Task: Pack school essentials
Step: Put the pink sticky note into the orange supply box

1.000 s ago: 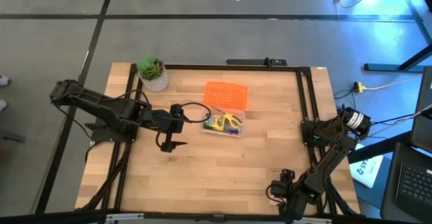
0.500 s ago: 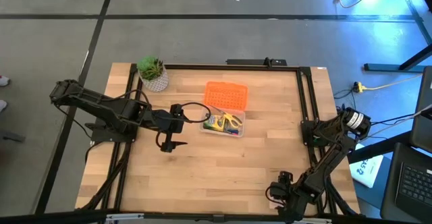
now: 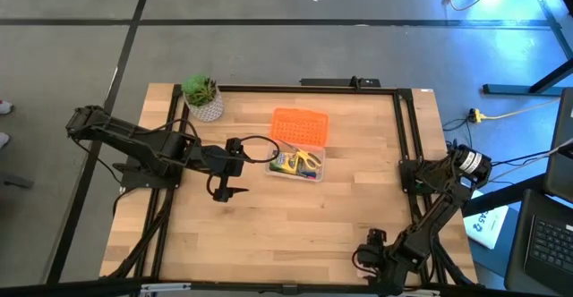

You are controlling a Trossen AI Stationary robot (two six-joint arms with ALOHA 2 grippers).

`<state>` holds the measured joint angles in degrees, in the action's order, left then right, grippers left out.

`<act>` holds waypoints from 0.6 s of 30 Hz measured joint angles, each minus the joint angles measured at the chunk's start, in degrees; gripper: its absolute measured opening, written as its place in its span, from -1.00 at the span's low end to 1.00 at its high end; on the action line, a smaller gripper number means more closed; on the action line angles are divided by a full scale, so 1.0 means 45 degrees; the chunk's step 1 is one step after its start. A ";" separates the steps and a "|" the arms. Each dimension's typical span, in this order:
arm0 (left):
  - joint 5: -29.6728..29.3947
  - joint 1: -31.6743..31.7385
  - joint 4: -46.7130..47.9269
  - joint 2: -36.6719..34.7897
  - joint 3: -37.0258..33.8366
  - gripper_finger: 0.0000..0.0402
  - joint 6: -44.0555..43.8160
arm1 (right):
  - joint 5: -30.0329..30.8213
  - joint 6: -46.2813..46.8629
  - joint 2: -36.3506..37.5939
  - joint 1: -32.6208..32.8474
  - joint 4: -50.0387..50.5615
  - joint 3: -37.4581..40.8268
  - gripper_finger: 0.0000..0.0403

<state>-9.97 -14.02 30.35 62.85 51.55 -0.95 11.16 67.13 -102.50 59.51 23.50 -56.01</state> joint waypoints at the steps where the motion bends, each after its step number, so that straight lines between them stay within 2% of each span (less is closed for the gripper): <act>1: 0.0000 0.0004 0.0000 0.0000 0.0000 0.99 -0.0004 | -0.0005 0.0004 -0.0009 -0.0001 -0.0078 0.0000 0.99; 18: 0.0001 0.0003 0.0002 0.0000 0.0000 0.99 0.0001 | -0.0165 -0.0853 -0.0039 -0.0005 0.0285 -0.0034 0.98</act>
<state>-9.96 -14.00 30.36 62.85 51.55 -0.95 10.42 63.30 -102.67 59.48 24.79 -56.16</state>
